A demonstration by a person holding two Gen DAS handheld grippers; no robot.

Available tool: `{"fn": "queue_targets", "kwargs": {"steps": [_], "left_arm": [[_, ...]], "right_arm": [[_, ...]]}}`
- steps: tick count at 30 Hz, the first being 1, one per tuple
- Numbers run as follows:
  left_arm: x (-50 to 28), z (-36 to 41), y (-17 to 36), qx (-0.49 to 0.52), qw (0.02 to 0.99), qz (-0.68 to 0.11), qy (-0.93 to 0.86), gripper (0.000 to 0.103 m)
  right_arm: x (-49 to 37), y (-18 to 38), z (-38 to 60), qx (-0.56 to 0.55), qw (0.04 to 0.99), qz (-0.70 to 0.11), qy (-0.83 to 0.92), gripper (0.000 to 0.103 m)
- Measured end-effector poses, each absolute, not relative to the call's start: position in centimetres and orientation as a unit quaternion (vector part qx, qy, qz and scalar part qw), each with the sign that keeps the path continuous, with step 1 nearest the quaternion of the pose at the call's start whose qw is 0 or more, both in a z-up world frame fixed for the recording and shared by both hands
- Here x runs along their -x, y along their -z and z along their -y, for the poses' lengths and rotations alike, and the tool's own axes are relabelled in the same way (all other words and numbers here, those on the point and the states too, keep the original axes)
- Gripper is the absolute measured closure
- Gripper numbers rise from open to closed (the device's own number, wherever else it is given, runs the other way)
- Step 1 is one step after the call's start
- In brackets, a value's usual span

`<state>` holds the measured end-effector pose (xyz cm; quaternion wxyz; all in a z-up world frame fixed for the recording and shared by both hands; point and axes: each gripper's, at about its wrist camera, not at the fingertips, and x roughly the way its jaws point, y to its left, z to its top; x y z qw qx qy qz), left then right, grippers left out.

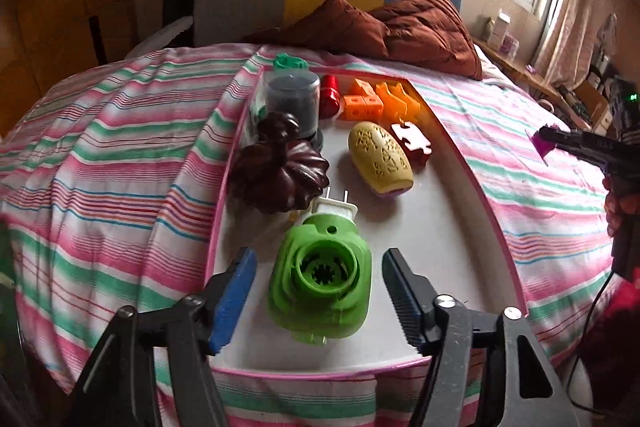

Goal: Organize rigid objects
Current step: 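Carry the green plug piece into the tray and open the left gripper, then lower the magenta cup into the tray and open the right gripper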

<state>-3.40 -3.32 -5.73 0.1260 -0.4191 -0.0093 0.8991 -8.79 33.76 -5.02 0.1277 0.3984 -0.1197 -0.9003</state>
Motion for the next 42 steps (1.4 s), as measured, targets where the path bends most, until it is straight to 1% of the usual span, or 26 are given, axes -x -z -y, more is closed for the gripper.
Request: {"fn": "queue_targets", "kwargs": {"steps": [1,2,3,6,7,9,15,23,28,36,42], "left_arm": [[3.0,3.5,5.5,0.412,0.125,0.019,-0.902,0.023],[2.7,3.8,5.2,0.406,0.124,0.029,-0.905,0.019],[2.4,3.9,4.9,0.399,0.121,0.038,-0.908,0.013],[1.8,4.2,4.0,0.385,0.116,0.053,-0.914,0.007],[1.7,4.2,3.8,0.382,0.111,0.055,-0.916,0.003],[1.6,4.1,3.5,0.382,0.099,0.054,-0.917,0.000],[1.5,3.8,3.0,0.383,0.094,0.053,-0.917,0.000],[0.9,3.8,2.4,0.367,0.069,0.043,-0.927,0.000],[0.7,4.4,2.1,0.364,0.044,0.038,-0.930,0.000],[0.7,6.1,1.7,0.359,0.017,0.070,-0.930,0.000],[0.3,6.4,1.7,0.361,-0.002,0.057,-0.931,0.000]], "right_arm": [[8.7,5.0,-33.6,-0.397,0.131,0.119,0.901,0.070],[8.6,4.9,-33.5,-0.396,0.135,0.117,0.901,0.070],[8.6,4.8,-33.2,-0.394,0.141,0.116,0.901,0.070],[8.3,4.3,-32.3,-0.386,0.164,0.110,0.901,0.070],[8.1,4.1,-31.8,-0.382,0.172,0.106,0.902,0.070],[7.8,3.7,-30.9,-0.377,0.186,0.096,0.902,0.070],[7.2,2.9,-27.1,-0.390,0.203,0.041,0.897,0.070],[6.0,2.4,-21.7,-0.419,0.185,-0.007,0.889,0.070],[4.4,1.8,-18.1,-0.411,0.202,-0.034,0.888,0.070],[3.5,1.9,-14.1,-0.418,0.224,-0.029,0.880,0.070],[3.0,2.7,-12.3,-0.428,0.224,-0.027,0.875,0.070]]}}
